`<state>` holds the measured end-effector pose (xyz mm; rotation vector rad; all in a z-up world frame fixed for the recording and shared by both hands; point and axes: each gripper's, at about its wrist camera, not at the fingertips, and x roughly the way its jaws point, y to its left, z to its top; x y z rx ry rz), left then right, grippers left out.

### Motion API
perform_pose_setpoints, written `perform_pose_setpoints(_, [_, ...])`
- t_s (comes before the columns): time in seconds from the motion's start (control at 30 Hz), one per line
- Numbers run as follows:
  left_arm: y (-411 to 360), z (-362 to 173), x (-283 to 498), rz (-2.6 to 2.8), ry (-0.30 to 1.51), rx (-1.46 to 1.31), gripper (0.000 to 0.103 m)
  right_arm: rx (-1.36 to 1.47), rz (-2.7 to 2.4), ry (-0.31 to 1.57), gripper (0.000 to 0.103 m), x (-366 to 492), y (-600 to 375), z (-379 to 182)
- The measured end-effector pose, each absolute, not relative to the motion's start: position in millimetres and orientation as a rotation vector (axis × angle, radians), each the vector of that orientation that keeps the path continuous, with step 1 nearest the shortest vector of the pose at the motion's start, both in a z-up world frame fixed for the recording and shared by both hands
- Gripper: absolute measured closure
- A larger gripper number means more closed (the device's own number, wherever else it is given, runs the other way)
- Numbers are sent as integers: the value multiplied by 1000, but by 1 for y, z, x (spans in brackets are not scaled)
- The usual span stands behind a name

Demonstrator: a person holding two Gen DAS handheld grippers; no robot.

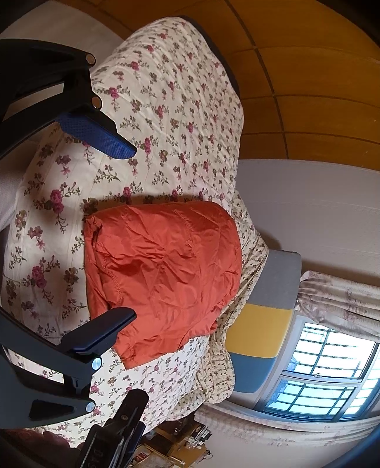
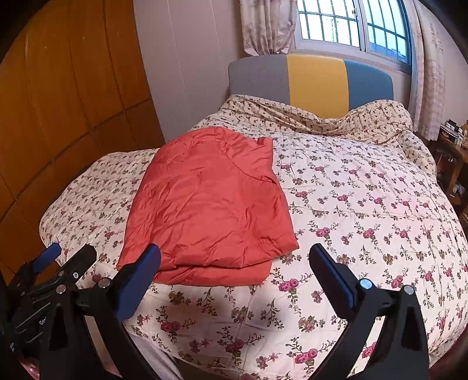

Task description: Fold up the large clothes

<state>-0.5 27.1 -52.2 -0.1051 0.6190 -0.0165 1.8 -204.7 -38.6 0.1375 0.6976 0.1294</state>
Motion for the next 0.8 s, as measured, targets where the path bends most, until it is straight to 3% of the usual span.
perform_pose_setpoints(0.8, [35,-66,10,4,690,-133,3,156,119,750,2,12,-218,-56])
